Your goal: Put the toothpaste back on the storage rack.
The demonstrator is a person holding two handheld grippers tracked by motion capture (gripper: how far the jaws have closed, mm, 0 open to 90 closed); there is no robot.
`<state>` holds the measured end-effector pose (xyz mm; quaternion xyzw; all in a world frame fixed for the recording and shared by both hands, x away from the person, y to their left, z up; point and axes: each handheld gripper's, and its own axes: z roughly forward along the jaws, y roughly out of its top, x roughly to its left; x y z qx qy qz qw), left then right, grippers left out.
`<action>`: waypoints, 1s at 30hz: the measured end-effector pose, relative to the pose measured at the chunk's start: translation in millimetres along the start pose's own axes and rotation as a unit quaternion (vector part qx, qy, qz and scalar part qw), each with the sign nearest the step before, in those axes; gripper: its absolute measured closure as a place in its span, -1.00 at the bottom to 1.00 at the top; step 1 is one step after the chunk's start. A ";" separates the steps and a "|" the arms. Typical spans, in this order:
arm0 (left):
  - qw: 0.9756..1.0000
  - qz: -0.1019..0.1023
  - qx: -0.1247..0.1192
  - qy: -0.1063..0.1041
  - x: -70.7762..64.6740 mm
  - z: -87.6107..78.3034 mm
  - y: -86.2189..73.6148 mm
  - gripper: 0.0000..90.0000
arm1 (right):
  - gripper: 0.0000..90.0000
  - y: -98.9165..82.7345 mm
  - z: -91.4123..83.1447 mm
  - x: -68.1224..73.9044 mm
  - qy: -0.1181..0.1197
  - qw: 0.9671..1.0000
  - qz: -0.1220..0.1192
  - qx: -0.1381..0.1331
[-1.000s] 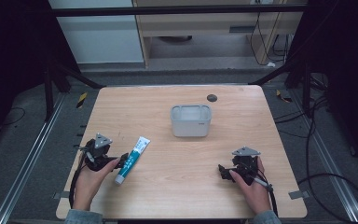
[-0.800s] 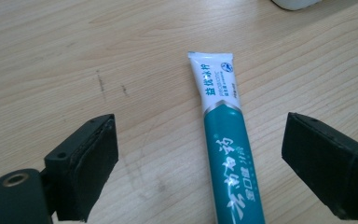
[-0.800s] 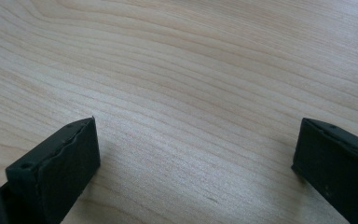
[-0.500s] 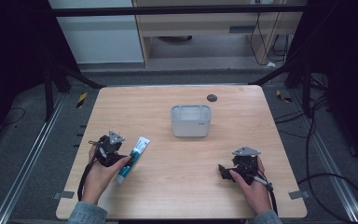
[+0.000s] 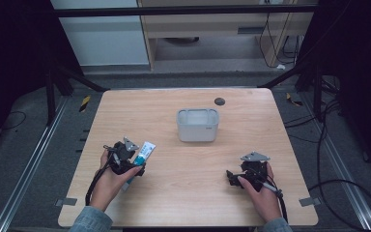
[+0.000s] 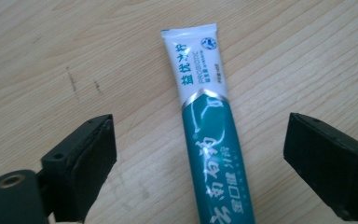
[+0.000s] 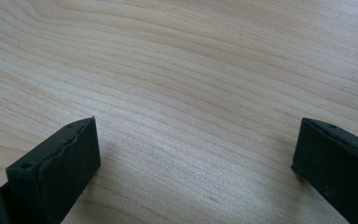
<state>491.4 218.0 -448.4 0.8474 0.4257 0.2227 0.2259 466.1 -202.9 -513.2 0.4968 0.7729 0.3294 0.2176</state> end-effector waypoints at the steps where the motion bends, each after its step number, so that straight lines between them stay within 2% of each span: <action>1: 1.000 -0.001 0.002 -0.003 -0.2 0.4 1.5 -0.76 | -0.98 0.0 0.0 0.0 0.000 1.000 0.000 0.000; 4: 1.000 -0.013 0.001 -0.026 1.0 0.2 6.7 -0.60 | -0.98 0.0 0.0 0.0 0.000 1.000 0.000 0.000; 6: 1.000 -0.012 0.002 -0.029 1.1 0.2 8.9 -0.47 | -0.98 0.0 0.0 -0.1 0.000 1.000 -0.001 0.000; 7: 1.000 -0.001 0.012 -0.026 -0.1 2.0 13.6 -0.43 | -0.98 0.0 0.0 0.0 0.000 1.000 0.000 0.000; 13: 0.998 0.023 0.051 -0.030 -7.7 10.1 25.1 -0.25 | -0.98 0.0 0.0 0.0 0.000 1.000 0.000 0.000; 18: 0.997 0.012 0.071 -0.032 -2.6 20.7 30.1 -0.12 | -0.98 0.0 0.0 0.0 0.000 1.000 0.000 0.000; 23: 0.995 0.009 0.095 -0.029 3.1 32.6 32.2 0.04 | -0.98 0.0 0.0 0.0 0.000 1.000 0.000 0.000; 30: 0.994 0.002 0.107 -0.030 6.3 40.8 30.3 0.07 | -0.98 0.0 0.0 -0.1 0.000 1.000 -0.001 0.000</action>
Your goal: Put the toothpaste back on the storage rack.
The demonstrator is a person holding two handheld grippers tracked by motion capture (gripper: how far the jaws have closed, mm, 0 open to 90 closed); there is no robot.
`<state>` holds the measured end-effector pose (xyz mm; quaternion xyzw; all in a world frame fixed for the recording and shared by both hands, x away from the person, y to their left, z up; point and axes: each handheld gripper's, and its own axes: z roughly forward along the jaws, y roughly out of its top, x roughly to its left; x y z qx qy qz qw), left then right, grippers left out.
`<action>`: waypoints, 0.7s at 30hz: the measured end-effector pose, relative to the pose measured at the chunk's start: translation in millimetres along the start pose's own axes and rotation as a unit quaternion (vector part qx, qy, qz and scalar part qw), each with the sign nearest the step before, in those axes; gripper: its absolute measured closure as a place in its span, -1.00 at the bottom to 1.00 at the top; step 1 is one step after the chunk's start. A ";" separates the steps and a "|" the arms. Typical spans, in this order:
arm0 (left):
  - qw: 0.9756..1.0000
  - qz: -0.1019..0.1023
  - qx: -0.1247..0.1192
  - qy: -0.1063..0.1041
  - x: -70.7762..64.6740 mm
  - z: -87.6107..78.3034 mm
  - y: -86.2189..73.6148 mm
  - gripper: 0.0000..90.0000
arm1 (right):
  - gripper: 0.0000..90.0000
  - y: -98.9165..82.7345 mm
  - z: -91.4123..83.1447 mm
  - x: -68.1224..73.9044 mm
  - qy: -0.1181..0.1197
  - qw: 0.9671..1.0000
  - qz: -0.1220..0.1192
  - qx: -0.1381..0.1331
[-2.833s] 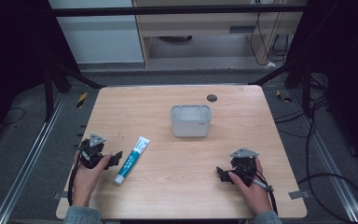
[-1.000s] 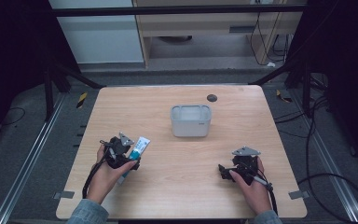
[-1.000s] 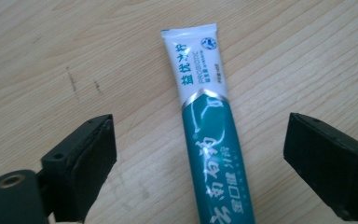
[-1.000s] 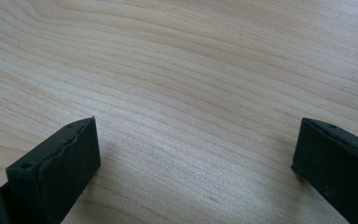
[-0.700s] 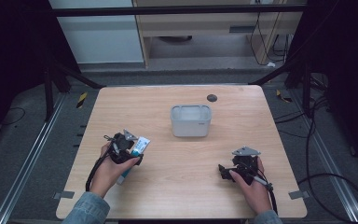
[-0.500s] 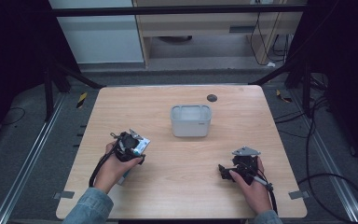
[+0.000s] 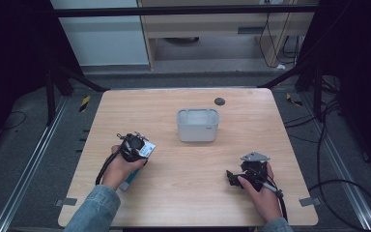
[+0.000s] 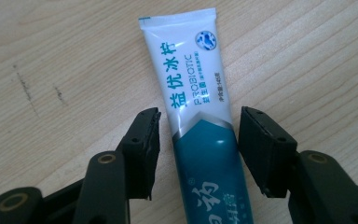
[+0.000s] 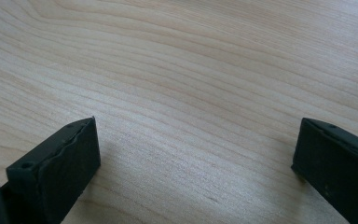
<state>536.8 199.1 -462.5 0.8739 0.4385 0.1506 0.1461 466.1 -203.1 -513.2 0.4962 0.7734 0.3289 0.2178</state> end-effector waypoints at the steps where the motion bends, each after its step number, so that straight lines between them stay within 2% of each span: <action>1: 1.000 0.001 0.002 0.000 0.2 0.7 -0.1 0.07 | -0.98 0.0 0.0 0.1 0.000 1.000 0.001 0.000; 4: 1.000 -0.002 0.006 -0.006 -0.6 4.6 -0.8 0.11 | -0.98 0.0 0.0 0.1 0.000 1.000 0.001 0.000; 12: 1.000 -0.002 0.008 -0.002 -2.0 5.9 -0.2 0.18 | -0.98 0.1 0.0 0.2 0.000 1.000 0.001 0.000; 21: 0.999 0.017 0.031 0.001 -5.0 4.9 4.3 0.38 | -0.98 0.0 0.0 0.2 0.000 1.000 0.001 0.000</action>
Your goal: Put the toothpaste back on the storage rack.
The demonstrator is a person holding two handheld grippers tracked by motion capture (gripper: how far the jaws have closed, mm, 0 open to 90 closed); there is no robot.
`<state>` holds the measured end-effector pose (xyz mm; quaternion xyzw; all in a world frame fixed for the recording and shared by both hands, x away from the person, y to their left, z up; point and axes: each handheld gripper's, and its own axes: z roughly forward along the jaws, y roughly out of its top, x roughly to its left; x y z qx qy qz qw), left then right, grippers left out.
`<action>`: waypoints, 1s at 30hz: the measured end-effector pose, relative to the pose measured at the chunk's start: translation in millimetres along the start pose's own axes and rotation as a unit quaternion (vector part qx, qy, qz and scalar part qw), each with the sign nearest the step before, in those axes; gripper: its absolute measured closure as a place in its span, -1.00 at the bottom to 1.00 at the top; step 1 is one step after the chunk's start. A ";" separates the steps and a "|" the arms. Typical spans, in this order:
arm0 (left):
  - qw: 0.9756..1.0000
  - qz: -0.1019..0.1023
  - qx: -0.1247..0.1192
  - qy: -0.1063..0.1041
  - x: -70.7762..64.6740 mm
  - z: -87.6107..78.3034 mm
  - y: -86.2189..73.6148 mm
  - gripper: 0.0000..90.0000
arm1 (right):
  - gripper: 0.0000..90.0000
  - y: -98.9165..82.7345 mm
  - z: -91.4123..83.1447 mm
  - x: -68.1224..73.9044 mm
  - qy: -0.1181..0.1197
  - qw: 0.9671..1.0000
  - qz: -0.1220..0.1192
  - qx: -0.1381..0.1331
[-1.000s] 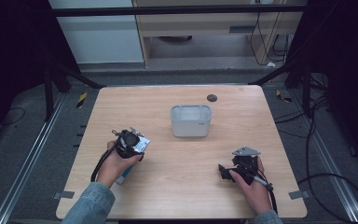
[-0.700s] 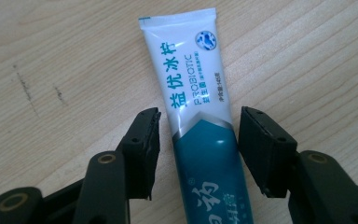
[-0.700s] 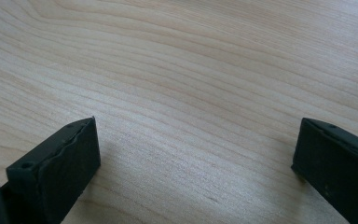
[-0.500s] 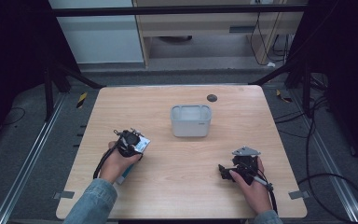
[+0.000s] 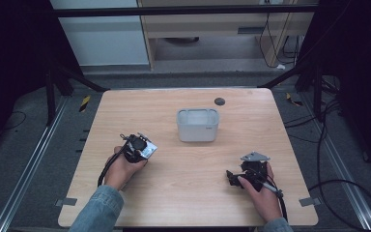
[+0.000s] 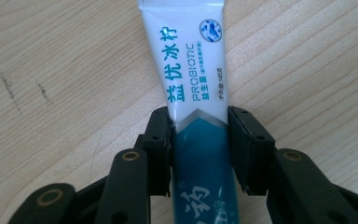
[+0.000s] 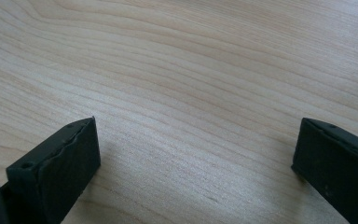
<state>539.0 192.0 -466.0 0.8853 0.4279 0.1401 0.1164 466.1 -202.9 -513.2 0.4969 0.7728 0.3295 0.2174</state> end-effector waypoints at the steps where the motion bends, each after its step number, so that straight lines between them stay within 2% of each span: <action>1: 1.000 0.002 0.000 0.000 -0.4 0.0 0.2 0.40 | -0.98 0.0 0.0 0.0 0.000 1.000 0.000 0.000; 10: 1.000 0.013 0.008 -0.003 -1.2 -2.2 2.0 0.56 | -0.98 0.0 0.0 0.0 0.000 1.000 0.000 0.000; 14: 1.000 0.007 -0.002 -0.012 1.1 -5.4 1.6 0.71 | -0.98 0.0 0.0 0.0 0.000 1.000 0.000 0.000; 20: 1.000 -0.009 -0.015 -0.024 5.4 -7.5 -1.6 0.74 | -0.98 0.0 0.0 0.0 0.000 1.000 0.000 0.000; 27: 0.997 -0.012 -0.066 -0.029 0.5 -34.7 -3.9 0.75 | -0.99 0.0 0.1 0.0 0.000 1.000 0.000 0.000; 30: 0.996 -0.010 -0.079 -0.030 -0.6 -45.2 -1.0 0.75 | -0.99 0.0 0.1 0.0 0.000 1.000 0.000 0.000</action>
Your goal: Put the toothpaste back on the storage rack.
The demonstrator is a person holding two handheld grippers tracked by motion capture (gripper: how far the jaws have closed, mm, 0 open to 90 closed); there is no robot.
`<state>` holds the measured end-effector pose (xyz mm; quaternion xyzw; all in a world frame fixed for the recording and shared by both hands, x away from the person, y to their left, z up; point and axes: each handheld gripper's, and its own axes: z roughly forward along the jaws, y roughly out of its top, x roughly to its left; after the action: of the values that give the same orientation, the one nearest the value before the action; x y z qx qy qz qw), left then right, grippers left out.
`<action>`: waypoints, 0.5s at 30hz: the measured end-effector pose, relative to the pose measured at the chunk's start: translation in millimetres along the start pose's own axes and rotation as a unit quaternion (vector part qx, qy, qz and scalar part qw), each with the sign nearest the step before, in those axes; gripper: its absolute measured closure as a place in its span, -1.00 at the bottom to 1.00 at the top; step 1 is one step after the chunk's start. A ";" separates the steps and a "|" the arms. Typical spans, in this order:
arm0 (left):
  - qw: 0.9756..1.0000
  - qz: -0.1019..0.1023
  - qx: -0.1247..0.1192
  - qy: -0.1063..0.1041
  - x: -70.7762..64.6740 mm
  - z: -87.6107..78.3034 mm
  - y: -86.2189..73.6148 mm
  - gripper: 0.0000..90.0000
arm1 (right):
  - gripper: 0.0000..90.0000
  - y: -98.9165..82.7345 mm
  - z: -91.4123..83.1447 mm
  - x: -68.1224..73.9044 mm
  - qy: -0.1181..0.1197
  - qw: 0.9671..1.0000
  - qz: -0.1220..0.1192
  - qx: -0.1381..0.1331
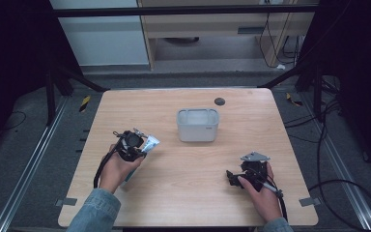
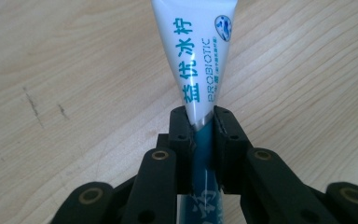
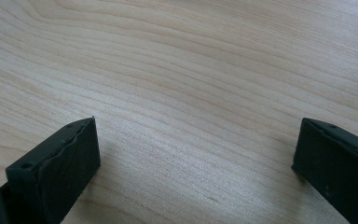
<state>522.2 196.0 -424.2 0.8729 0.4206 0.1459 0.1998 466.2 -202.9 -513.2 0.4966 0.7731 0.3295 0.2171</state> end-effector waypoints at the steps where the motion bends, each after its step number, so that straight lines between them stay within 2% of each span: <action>1: 1.000 0.003 -0.002 0.000 -0.2 -2.4 1.7 0.75 | -0.99 0.0 0.0 0.0 0.000 1.000 0.000 0.000; 10: 1.000 0.009 -0.025 0.003 0.4 -18.3 18.1 0.76 | -0.99 0.1 0.2 -0.3 0.000 1.000 -0.001 0.000; 15: 0.999 0.006 -0.038 0.002 3.0 -26.5 23.3 0.76 | -0.99 0.1 0.2 -0.3 0.001 1.000 -0.001 0.000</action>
<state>528.6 191.2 -389.7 0.8667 0.4103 0.1648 0.2310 466.5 -203.1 -513.3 0.4954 0.7741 0.3291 0.2169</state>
